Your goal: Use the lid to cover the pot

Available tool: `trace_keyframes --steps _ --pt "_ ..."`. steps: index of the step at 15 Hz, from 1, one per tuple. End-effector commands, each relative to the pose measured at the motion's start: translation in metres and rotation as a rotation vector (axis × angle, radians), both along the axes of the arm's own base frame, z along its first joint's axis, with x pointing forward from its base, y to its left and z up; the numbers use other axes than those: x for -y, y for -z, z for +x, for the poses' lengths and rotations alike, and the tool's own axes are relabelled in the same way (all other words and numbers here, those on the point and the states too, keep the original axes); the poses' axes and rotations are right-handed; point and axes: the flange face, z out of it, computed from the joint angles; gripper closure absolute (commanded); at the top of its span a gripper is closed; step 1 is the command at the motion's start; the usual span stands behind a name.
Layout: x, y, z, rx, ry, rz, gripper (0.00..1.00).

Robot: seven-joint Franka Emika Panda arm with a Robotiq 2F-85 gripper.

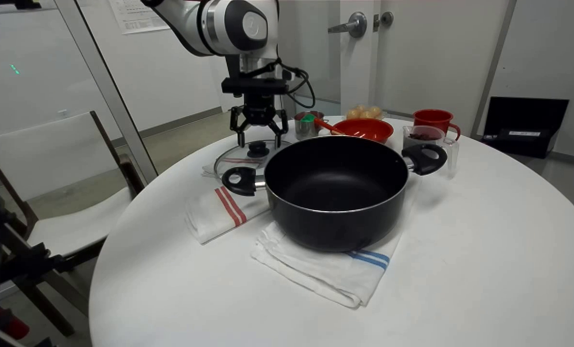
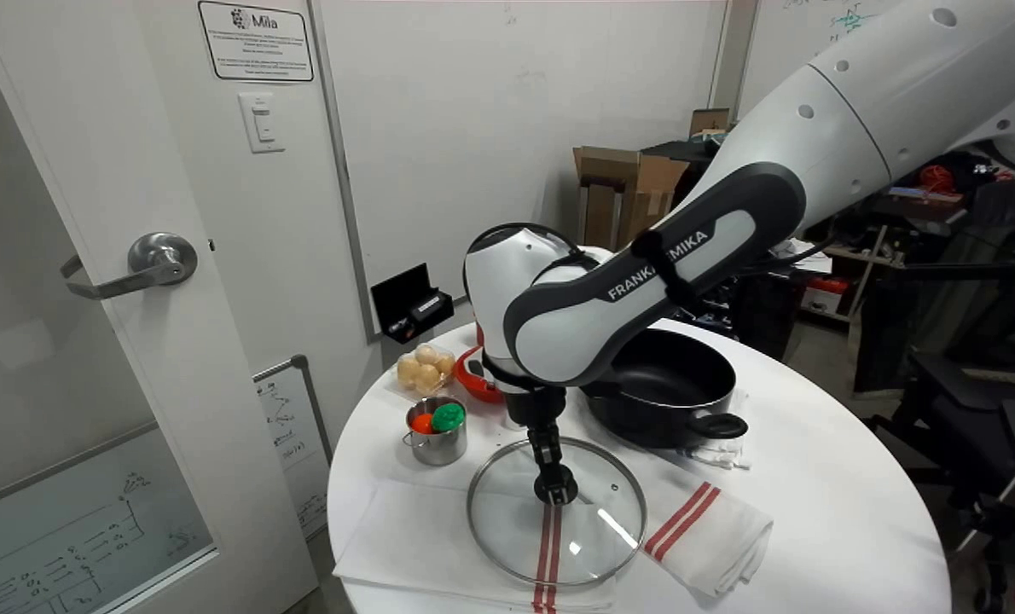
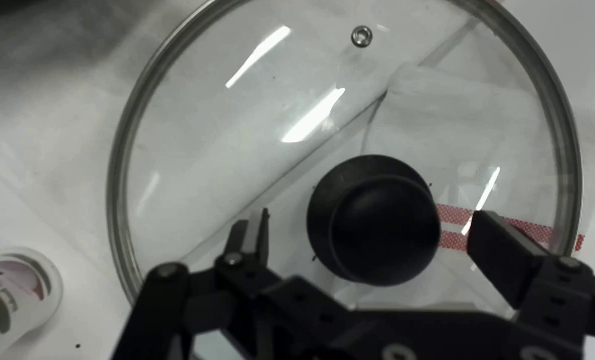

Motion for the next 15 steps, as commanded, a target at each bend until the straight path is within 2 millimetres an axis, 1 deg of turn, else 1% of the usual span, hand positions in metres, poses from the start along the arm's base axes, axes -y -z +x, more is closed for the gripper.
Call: trace_keyframes --steps 1,2,4,6,8,9,10,15 --pt "0.002 0.001 0.009 0.002 -0.002 -0.006 0.25" --pt "0.002 0.001 0.011 0.006 -0.001 -0.006 0.26" --pt "0.002 0.0 0.012 0.012 0.0 -0.003 0.4" --pt "0.002 -0.001 0.013 0.012 0.001 -0.001 0.57" --pt "0.0 -0.007 0.015 0.016 0.001 0.0 0.69" --pt "-0.002 -0.009 0.016 0.019 0.002 0.001 0.71" --pt "-0.003 -0.012 0.016 0.029 0.0 -0.002 0.75" --pt "-0.009 -0.035 0.012 0.038 0.0 0.002 0.75"
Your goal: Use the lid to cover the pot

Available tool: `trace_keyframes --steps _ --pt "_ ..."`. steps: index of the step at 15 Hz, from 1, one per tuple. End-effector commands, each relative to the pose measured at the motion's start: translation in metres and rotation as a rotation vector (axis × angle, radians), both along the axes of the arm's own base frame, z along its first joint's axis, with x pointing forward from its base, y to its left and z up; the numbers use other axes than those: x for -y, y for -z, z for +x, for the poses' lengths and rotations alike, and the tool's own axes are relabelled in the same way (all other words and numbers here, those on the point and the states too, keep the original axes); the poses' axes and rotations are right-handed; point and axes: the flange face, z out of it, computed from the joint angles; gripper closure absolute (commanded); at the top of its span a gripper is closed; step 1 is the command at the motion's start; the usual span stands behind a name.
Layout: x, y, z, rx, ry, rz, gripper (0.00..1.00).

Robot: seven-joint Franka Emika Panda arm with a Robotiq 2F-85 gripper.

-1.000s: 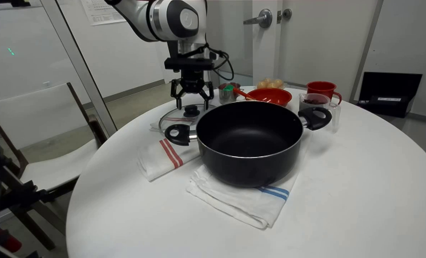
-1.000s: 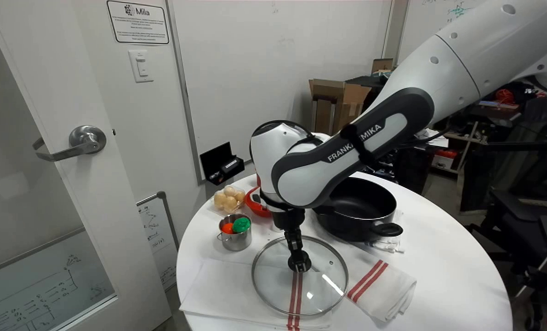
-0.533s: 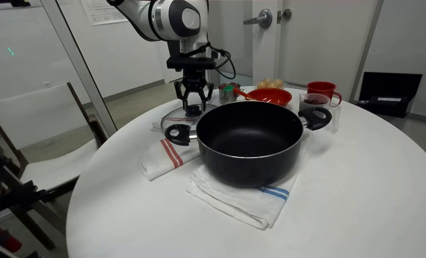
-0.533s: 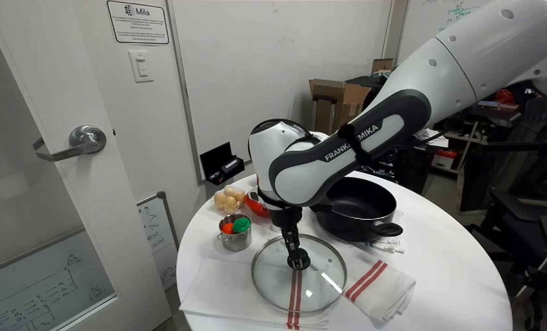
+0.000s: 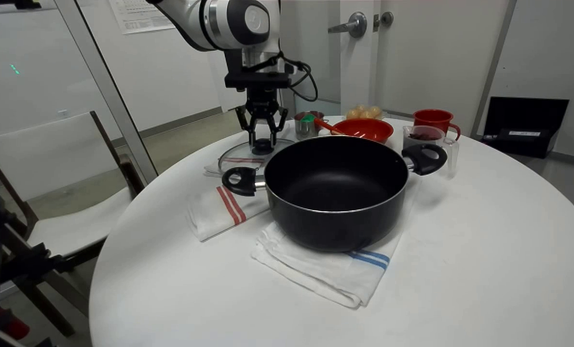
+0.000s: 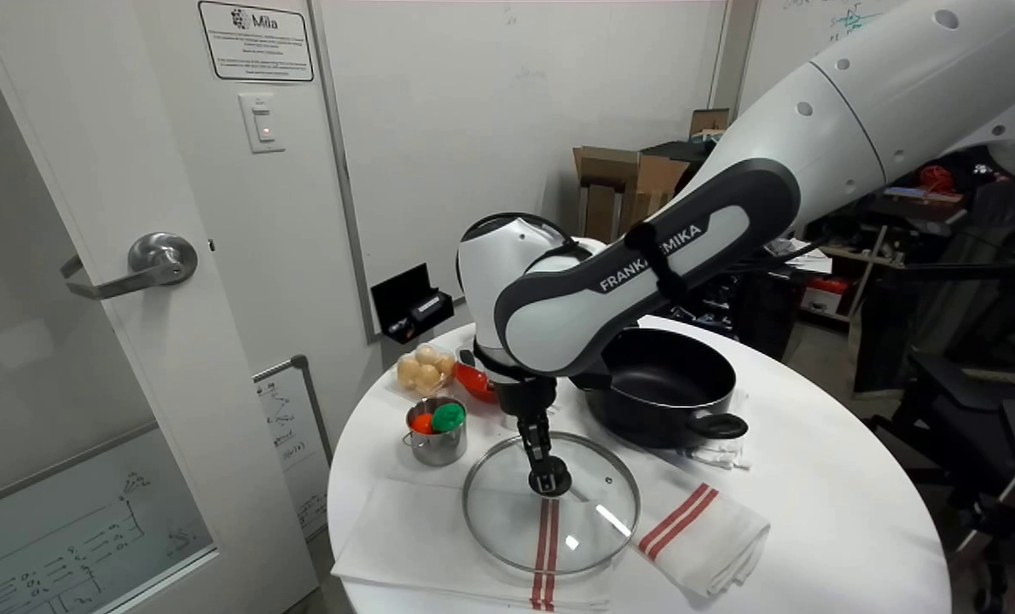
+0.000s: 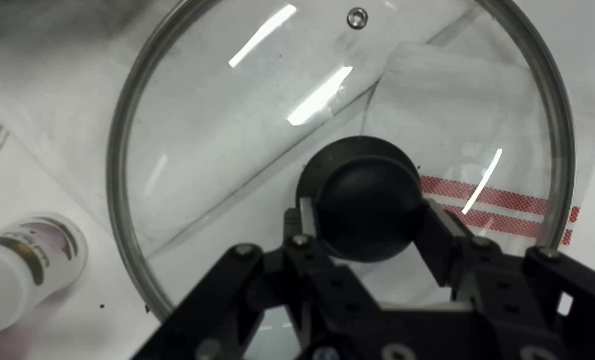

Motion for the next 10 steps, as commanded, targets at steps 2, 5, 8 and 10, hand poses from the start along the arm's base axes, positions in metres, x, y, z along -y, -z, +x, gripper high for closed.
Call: trace_keyframes --steps 2,5,8,10 --pt "-0.011 -0.036 -0.002 0.027 -0.009 -0.008 0.75" --pt "-0.019 -0.056 -0.005 0.063 -0.021 -0.01 0.75" --pt "-0.028 -0.078 -0.014 0.086 -0.036 -0.009 0.75" --pt "-0.028 -0.091 -0.017 0.102 -0.028 -0.017 0.75"
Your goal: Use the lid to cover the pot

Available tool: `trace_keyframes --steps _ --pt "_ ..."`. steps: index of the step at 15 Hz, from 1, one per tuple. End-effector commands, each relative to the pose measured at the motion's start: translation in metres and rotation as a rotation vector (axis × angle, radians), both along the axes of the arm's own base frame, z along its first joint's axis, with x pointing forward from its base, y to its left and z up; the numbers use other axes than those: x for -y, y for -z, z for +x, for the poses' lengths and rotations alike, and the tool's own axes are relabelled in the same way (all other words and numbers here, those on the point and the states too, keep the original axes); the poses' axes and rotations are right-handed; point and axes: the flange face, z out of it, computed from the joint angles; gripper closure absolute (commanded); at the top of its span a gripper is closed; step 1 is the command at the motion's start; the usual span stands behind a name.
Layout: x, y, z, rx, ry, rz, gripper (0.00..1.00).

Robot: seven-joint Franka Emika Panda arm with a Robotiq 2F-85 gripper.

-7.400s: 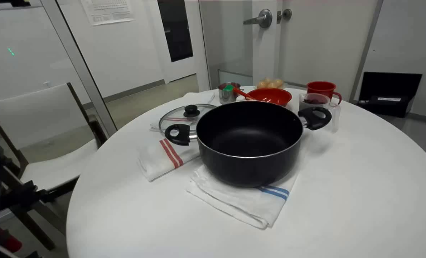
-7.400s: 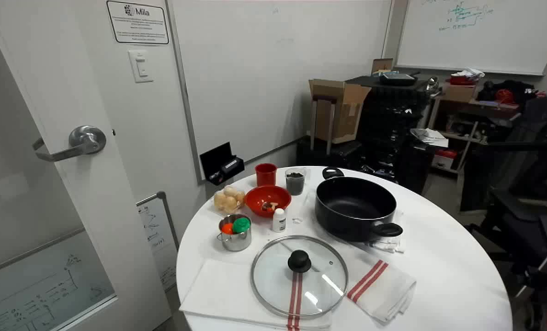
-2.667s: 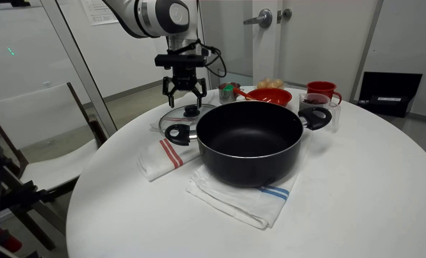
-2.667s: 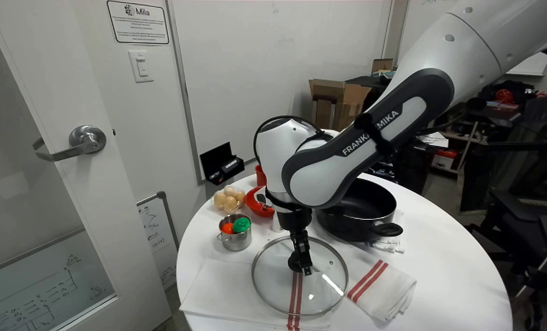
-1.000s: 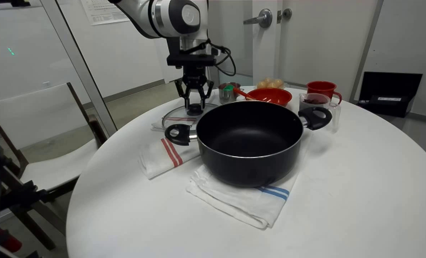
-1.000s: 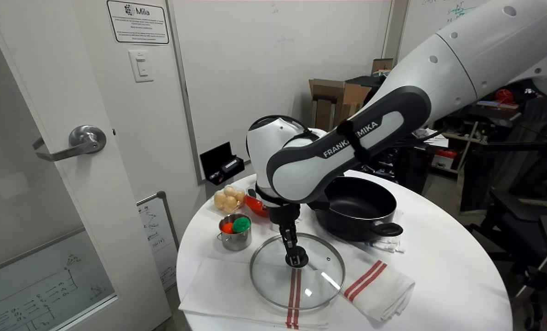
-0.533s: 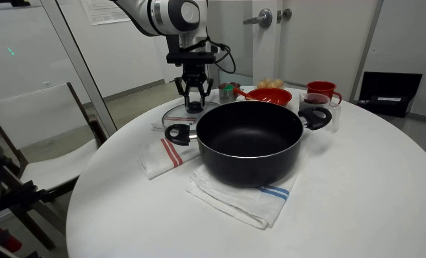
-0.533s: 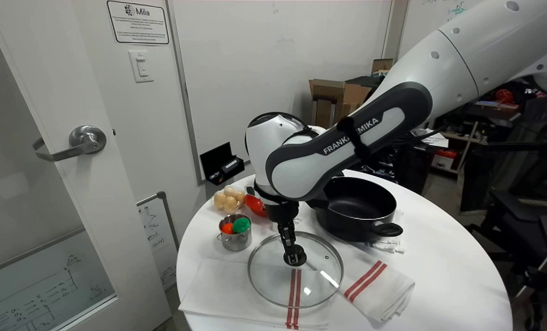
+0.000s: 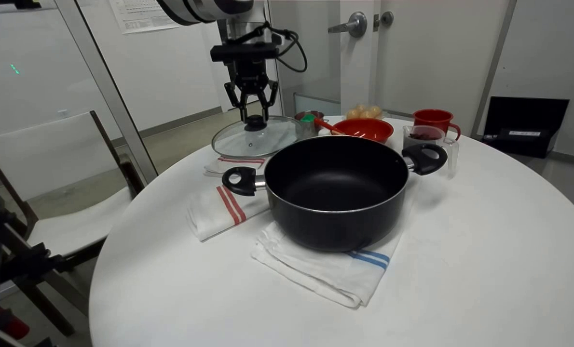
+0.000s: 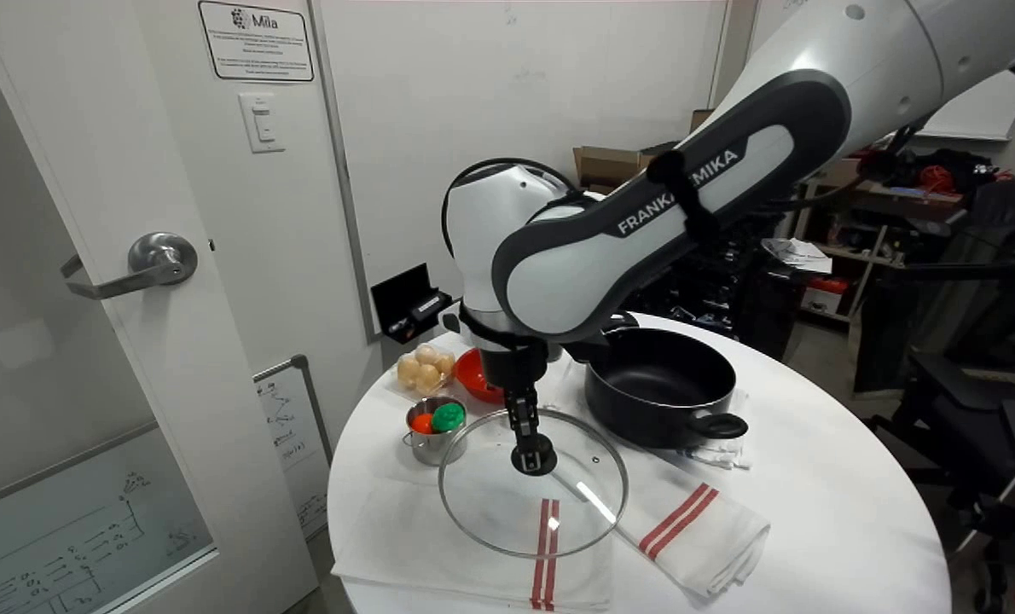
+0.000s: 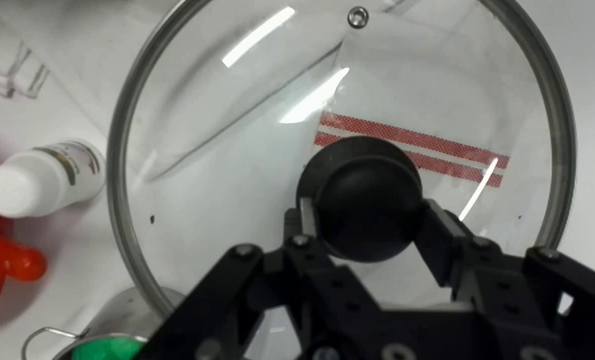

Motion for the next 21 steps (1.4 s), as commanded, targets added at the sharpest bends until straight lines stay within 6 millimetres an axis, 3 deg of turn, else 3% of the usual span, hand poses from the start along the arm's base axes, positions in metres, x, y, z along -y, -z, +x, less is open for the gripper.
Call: trace_keyframes --steps 1,6,13,21 --pt "0.001 -0.036 -0.014 0.024 0.017 -0.025 0.75" --pt "0.03 -0.067 -0.019 0.049 0.098 -0.042 0.75" --pt "0.092 -0.107 -0.028 0.08 0.24 -0.048 0.75" --pt "0.176 -0.12 -0.035 0.058 0.439 0.009 0.75"
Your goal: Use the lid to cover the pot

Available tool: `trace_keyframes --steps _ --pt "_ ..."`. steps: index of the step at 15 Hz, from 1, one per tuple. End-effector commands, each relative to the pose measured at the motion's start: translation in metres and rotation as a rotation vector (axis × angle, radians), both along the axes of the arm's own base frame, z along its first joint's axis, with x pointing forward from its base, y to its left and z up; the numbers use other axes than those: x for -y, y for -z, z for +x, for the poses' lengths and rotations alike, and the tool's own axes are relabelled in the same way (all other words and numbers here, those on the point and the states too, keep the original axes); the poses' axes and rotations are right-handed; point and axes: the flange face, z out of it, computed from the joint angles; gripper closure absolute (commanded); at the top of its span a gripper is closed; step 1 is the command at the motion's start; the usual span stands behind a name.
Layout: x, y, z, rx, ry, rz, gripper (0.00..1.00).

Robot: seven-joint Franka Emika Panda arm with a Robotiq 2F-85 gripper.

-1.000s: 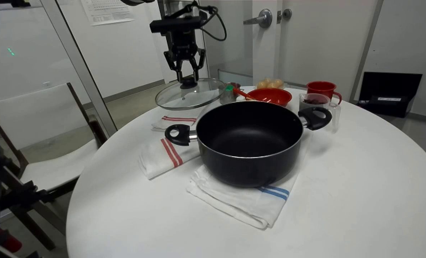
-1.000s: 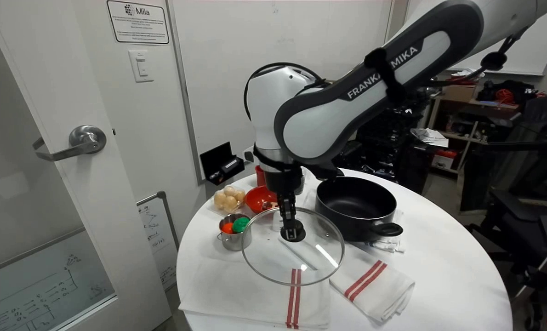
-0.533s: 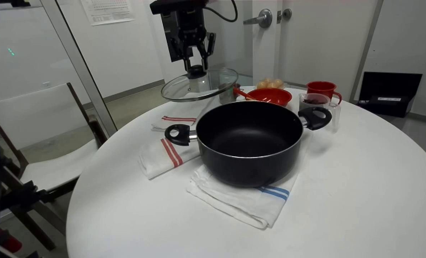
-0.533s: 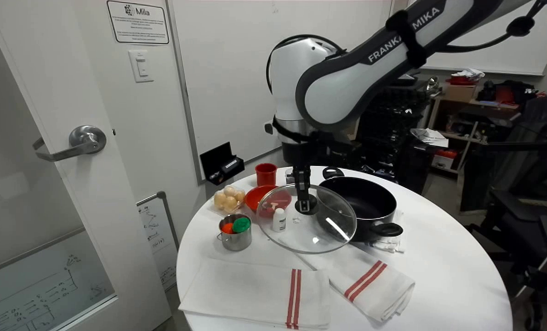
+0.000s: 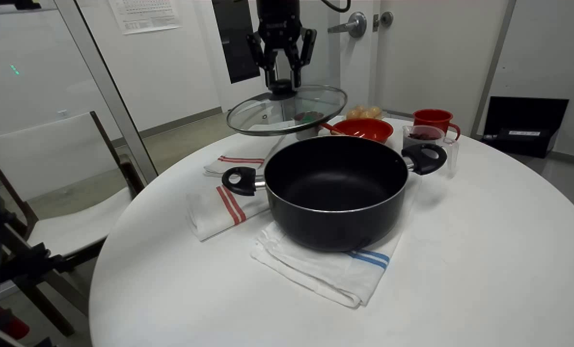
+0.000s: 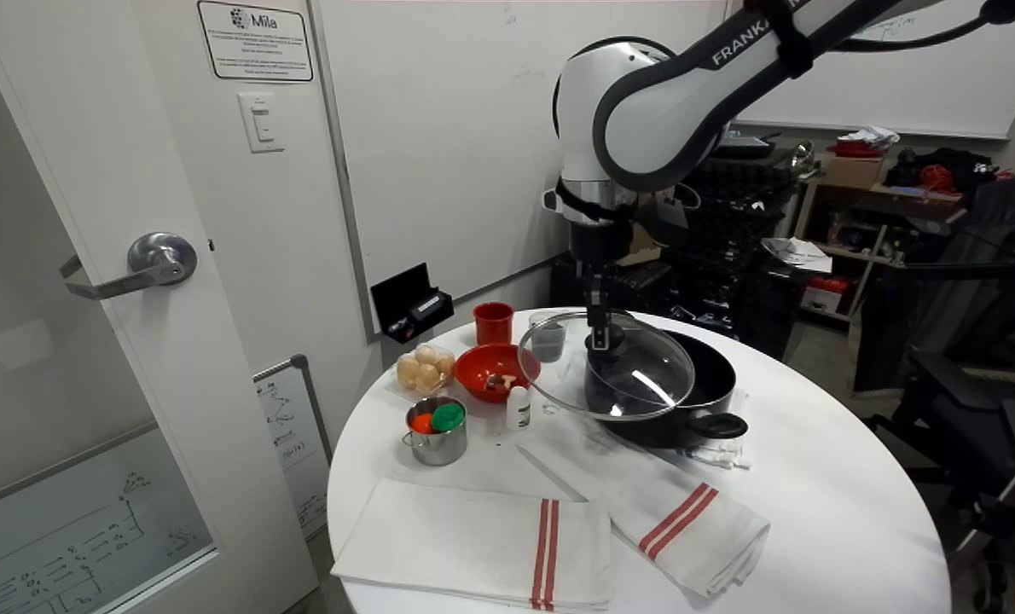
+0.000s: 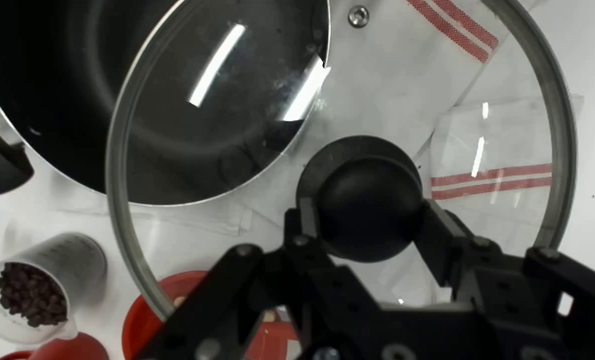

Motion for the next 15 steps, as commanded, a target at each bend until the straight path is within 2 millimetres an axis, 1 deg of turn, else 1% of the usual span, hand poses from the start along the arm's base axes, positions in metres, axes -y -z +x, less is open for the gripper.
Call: trace_keyframes --steps 1,8,12,15 --pt "0.031 -0.013 -0.01 0.012 0.106 0.046 0.75" --pt "0.093 0.001 -0.026 0.004 0.27 0.102 0.75" --pt "0.121 0.009 -0.036 0.002 0.35 0.105 0.75" --pt "0.137 0.014 -0.041 -0.001 0.397 0.1 0.75"
